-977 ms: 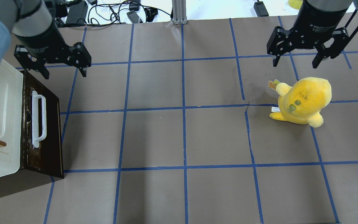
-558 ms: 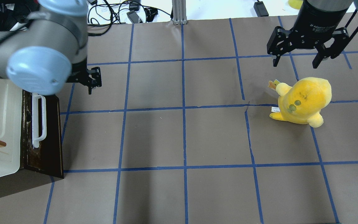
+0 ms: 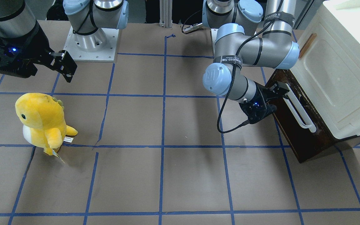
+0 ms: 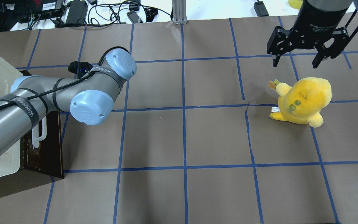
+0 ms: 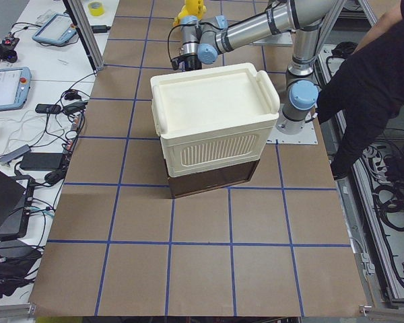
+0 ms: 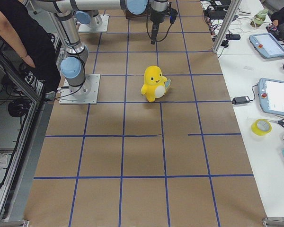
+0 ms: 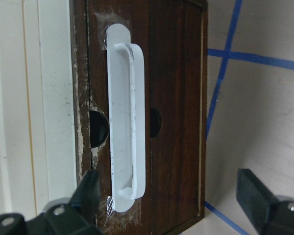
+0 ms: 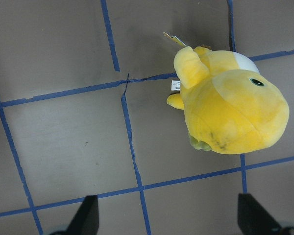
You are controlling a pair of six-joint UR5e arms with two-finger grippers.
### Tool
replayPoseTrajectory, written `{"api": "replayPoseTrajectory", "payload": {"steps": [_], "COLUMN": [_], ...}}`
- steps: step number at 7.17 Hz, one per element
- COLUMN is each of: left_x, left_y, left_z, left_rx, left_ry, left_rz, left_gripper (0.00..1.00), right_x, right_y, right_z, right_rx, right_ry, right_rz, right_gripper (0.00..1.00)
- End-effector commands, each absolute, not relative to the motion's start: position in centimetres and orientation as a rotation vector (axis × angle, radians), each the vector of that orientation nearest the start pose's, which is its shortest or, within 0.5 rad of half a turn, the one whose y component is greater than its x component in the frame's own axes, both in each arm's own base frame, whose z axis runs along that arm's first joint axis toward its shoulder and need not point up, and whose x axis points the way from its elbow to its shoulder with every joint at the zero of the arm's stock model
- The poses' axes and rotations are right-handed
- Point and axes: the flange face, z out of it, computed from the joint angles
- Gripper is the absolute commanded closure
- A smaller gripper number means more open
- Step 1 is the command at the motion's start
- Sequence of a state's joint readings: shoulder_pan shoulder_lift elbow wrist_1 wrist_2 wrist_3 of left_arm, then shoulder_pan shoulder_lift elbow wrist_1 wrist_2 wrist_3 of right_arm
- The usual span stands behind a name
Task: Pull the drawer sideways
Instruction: 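Close the left gripper around the white drawer handle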
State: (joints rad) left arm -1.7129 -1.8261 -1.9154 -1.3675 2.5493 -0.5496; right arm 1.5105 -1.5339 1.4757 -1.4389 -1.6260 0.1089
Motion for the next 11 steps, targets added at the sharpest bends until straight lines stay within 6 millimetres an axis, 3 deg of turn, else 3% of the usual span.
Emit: {"api": "replayPoseTrajectory", "payload": {"steps": [1, 3, 4, 5, 6, 10, 11], "left_x": [-11.0, -10.9, -9.7, -6.7, -5.6, -6.5, -6.8], "left_y": [-50.3, -50.9, -51.3, -52.0, -51.6, -51.5, -51.9], "left_z": [23.8, 21.4, 20.1, 19.9, 19.3, 18.4, 18.8], "left_rx": [-0.101, -0.071, -0.066, -0.064, -0.043, -0.001, 0.011], "left_ry": [1.914, 1.896, 1.879, 1.806, 1.779, 1.780, 1.782], "left_rz": [-0.001, 0.036, 0.071, 0.091, 0.125, 0.144, 0.145], "left_gripper": [0.00, 0.10, 0.13, 0.18, 0.18, 0.19, 0.26], "right_x": [9.8, 9.8, 9.7, 9.7, 9.8, 9.7, 9.7], "right_y": [-50.6, -50.6, -50.6, -50.6, -50.6, -50.6, -50.6], "right_z": [50.4, 50.4, 50.4, 50.4, 50.4, 50.4, 50.4], "right_rx": [0.266, 0.266, 0.269, 0.269, 0.266, 0.269, 0.269], "right_ry": [3.185, 3.185, 3.185, 3.185, 3.185, 3.185, 3.185], "right_rz": [0.116, 0.116, 0.116, 0.116, 0.116, 0.116, 0.116], "right_gripper": [0.00, 0.00, 0.00, 0.00, 0.00, 0.00, 0.00]}}
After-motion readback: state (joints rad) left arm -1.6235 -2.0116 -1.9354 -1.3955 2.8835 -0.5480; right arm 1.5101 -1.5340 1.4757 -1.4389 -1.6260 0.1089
